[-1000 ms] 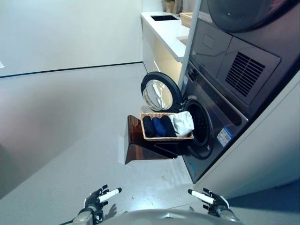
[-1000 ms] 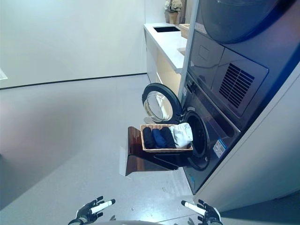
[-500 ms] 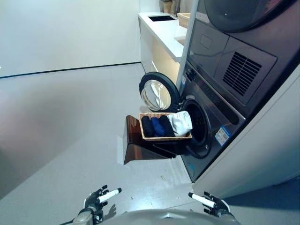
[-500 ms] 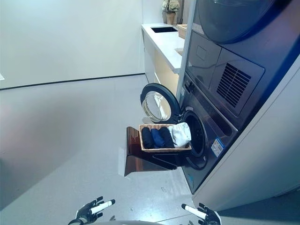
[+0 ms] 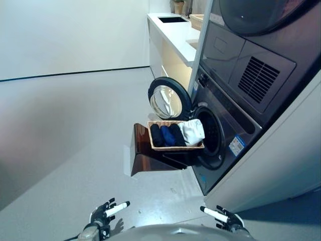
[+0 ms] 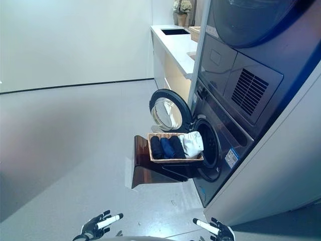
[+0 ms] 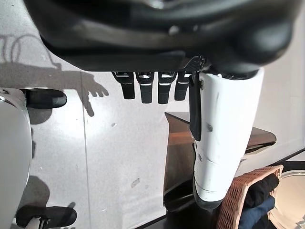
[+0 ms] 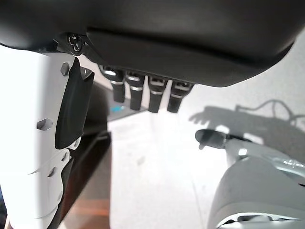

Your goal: Pick up the clothes and place them into the washing machine

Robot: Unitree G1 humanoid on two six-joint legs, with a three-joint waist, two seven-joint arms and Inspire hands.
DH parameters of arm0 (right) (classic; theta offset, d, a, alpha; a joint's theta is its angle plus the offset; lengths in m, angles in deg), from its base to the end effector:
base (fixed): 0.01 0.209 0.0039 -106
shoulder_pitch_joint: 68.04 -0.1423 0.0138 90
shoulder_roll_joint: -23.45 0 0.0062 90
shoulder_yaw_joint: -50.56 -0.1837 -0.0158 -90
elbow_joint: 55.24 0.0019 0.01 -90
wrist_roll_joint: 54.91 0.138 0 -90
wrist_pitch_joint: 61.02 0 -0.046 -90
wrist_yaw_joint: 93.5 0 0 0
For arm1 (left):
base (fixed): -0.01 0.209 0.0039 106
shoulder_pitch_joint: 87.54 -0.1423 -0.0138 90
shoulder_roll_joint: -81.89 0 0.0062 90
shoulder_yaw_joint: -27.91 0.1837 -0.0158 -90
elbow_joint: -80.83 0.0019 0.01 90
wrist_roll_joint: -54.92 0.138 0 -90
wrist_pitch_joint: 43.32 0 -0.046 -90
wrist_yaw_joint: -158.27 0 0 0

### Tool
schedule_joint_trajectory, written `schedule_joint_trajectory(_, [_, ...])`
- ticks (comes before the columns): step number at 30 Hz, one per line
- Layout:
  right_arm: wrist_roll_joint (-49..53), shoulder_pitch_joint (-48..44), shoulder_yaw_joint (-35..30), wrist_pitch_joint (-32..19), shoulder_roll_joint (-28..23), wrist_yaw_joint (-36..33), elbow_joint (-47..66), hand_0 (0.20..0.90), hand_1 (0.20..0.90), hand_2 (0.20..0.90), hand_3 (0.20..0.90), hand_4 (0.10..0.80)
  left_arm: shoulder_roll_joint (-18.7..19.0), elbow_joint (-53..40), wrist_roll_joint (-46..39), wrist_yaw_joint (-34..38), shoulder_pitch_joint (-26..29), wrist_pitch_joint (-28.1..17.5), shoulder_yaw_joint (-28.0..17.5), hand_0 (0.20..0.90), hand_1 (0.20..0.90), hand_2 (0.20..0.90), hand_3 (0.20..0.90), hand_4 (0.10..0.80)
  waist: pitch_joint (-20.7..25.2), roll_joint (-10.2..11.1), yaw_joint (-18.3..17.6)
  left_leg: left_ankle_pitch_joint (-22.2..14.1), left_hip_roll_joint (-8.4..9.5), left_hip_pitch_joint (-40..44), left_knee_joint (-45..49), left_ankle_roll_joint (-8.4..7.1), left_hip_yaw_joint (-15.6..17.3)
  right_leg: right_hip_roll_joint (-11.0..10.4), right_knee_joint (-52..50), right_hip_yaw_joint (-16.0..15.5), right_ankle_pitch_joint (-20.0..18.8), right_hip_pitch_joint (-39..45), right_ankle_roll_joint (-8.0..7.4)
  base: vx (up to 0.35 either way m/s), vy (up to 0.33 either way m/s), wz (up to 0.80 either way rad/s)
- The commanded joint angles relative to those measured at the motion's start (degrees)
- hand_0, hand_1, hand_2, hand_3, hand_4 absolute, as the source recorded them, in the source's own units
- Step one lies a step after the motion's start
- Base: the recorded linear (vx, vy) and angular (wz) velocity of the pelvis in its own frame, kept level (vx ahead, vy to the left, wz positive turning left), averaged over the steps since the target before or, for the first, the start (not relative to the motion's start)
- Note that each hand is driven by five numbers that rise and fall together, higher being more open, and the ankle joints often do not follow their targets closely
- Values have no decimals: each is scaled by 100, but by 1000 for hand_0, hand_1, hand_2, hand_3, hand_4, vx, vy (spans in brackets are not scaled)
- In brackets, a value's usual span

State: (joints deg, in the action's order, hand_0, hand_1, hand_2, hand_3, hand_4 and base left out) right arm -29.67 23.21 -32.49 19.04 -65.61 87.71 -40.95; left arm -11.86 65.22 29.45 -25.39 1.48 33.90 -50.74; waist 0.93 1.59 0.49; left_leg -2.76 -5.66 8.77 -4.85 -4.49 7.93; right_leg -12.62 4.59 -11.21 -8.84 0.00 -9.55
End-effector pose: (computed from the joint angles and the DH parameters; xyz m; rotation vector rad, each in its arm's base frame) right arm 0.0543 -0.2392 -0.1146 0.0503 1.1224 -0.3437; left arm 0.0617 0.2170 -0.1179 -0.0730 1.0699 0.2052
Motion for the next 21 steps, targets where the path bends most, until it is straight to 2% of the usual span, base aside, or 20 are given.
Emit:
schedule_joint_trajectory(1, [367, -646, -190, -250, -119, -29, -56, 900, 900, 900, 900, 800, 141, 162, -217, 43, 626, -240, -212, 900, 900, 900, 900, 800, -237, -10, -78, -91, 531, -228, 231, 291, -13, -277, -1064, -55, 339, -23, -41, 22, 75, -7])
schedule_joint_trajectory(3, [442, -656, -234, -267, -124, -43, 4, 900, 900, 900, 900, 800, 132, 115, -258, 43, 633, -246, -204, 900, 900, 900, 900, 800, -297, -4, -91, -202, 660, -257, 403, 412, -44, -430, -1439, 21, 232, -160, -67, 35, 146, -5])
schedule_joint_trajectory(5, [479, -645, -257, -272, -132, -42, 28, 900, 900, 900, 900, 800, 129, 89, -242, 34, 618, -242, -161, 900, 900, 900, 900, 800, -345, -10, -99, -300, 790, -243, 530, 536, -87, -578, -1998, 120, -32, -380, -32, 43, 189, 2])
schedule_joint_trajectory(6, [494, -636, -262, -272, -154, -44, 38, 900, 900, 900, 900, 800, 137, 65, -212, 37, 613, -245, -132, 900, 900, 900, 900, 800, -374, -26, -117, -364, 875, -234, 613, 624, -116, -673, -2383, 198, -271, -523, -11, 47, 332, 1])
schedule_joint_trajectory(7, [510, -612, -291, -285, -203, -54, 33, 900, 900, 900, 900, 800, 179, -14, -169, 22, 628, -232, -78, 900, 900, 900, 900, 800, -488, -126, -178, -442, 969, -140, 688, 785, -210, -764, -3126, 298, -628, -827, 78, 40, 275, -2])
schedule_joint_trajectory(8, [510, -614, -291, -285, -205, -54, 32, 900, 900, 900, 900, 800, 177, -15, -169, 23, 630, -231, -80, 900, 900, 900, 900, 800, -491, -117, -173, -449, 982, -143, 695, 790, -204, -777, -3160, 319, -614, -850, 70, 30, 259, 12])
schedule_joint_trajectory(10, [507, -609, -319, -286, -219, -83, 51, 900, 900, 900, 900, 800, 249, -15, -140, 34, 674, -210, -76, 900, 900, 900, 900, 800, -611, -249, -213, -492, 952, -60, 718, 861, -195, -798, -3735, 197, -531, -1177, 131, 37, 142, 13])
schedule_joint_trajectory(12, [513, -582, -355, -278, -218, -65, 48, 900, 900, 900, 900, 800, 300, 16, -116, 67, 687, -183, -142, 900, 900, 900, 900, 800, -607, -276, -259, -531, 911, 21, 677, 803, -206, -780, -3565, 33, -289, -1382, 148, 171, 22, 3])
schedule_joint_trajectory(14, [566, -545, -428, -257, -215, -56, 11, 900, 900, 900, 900, 800, 329, 25, -86, 102, 688, -196, -174, 900, 900, 900, 900, 800, -569, -252, -332, -611, 874, 175, 579, 656, -279, -744, -2864, -32, -174, -1415, 127, 292, -118, 18])
schedule_joint_trajectory(15, [570, -535, -463, -246, -211, -57, -4, 900, 900, 900, 900, 800, 329, 18, -61, 110, 684, -203, -170, 900, 900, 900, 900, 800, -557, -200, -384, -673, 861, 289, 507, 562, -344, -757, -2259, -16, -232, -1439, 71, 360, -201, 13])
schedule_joint_trajectory(16, [566, -526, -500, -225, -212, -49, -39, 900, 900, 900, 900, 800, 338, 21, -35, 118, 700, -223, -148, 900, 900, 900, 900, 800, -535, -118, -463, -736, 875, 436, 425, 464, -427, -789, -1639, 64, -363, -1583, -17, 408, -203, 11])
schedule_joint_trajectory(19, [408, -459, -576, -147, -177, -39, -109, 900, 900, 900, 900, 800, 353, 69, -80, 99, 697, -257, -105, 900, 900, 900, 900, 800, -539, -109, -632, -881, 578, 1051, 0, 171, -583, -644, -252, -59, -1083, -1881, -282, 462, -182, 17])
schedule_joint_trajectory(21, [354, -417, -583, -122, -165, -18, -129, 900, 900, 900, 900, 800, 351, 89, -111, 77, 670, -255, -129, 900, 900, 900, 900, 800, -533, -97, -636, -899, 497, 1147, -15, 111, -612, -634, -207, -202, -1200, -1879, -311, 285, -135, 19])
